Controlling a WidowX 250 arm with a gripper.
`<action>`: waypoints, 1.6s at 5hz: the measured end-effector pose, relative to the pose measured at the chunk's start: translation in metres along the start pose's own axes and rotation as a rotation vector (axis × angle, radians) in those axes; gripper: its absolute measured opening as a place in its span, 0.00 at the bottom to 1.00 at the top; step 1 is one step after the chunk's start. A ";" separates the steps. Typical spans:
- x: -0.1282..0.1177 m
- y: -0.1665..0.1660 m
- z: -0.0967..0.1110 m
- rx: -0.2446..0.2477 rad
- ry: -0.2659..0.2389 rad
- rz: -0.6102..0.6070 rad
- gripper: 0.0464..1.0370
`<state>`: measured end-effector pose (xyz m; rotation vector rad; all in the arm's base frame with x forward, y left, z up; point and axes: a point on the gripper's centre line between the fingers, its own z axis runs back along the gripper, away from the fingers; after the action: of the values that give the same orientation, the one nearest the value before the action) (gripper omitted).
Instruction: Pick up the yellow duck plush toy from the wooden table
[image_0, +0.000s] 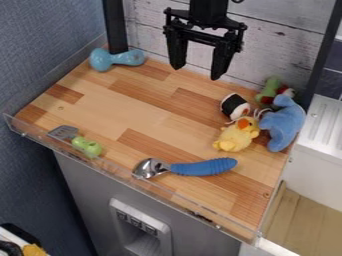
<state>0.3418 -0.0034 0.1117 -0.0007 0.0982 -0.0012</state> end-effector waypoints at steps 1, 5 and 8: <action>0.005 -0.006 -0.004 -0.012 0.026 0.131 0.96; 0.049 -0.051 0.003 -0.030 0.038 0.409 0.96; 0.050 -0.065 -0.059 -0.006 0.034 0.136 0.96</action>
<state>0.3857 -0.0681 0.0477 0.0002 0.1322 0.1346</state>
